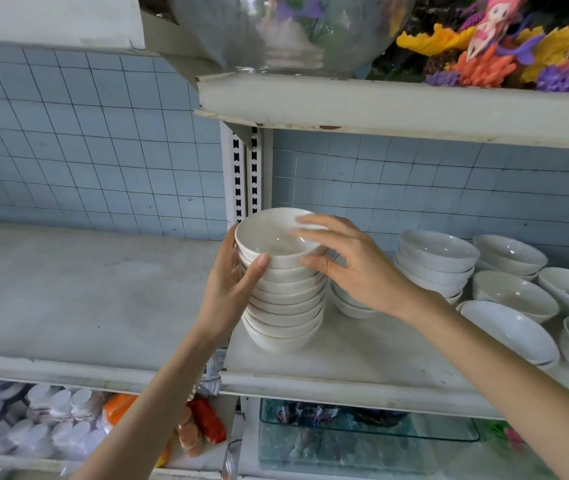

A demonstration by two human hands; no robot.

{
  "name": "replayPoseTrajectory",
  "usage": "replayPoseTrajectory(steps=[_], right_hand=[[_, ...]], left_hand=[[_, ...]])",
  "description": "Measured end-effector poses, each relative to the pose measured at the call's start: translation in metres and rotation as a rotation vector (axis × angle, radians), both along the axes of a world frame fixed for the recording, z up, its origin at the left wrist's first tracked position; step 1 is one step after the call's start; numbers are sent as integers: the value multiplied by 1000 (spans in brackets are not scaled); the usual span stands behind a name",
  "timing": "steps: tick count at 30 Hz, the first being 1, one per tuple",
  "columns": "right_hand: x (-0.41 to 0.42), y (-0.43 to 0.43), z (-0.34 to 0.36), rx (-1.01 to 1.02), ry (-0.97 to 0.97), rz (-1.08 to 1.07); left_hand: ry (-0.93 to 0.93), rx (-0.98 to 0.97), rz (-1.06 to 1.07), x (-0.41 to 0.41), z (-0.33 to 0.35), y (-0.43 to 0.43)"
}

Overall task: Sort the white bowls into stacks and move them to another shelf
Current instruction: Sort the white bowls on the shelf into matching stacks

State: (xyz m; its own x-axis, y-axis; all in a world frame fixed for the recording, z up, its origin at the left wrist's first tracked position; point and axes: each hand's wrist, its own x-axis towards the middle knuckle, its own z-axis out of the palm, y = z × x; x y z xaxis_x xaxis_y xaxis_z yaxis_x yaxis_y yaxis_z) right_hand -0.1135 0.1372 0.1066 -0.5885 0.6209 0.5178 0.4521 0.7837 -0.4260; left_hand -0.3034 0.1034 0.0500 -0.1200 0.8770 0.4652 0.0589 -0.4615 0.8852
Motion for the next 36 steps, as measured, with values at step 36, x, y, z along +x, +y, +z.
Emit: replayPoseTrajectory(steps=[36], right_hand=[[37,-38,-5,158,-356,-572]], left_hand=[[882,-75,345,-34,27,-54]])
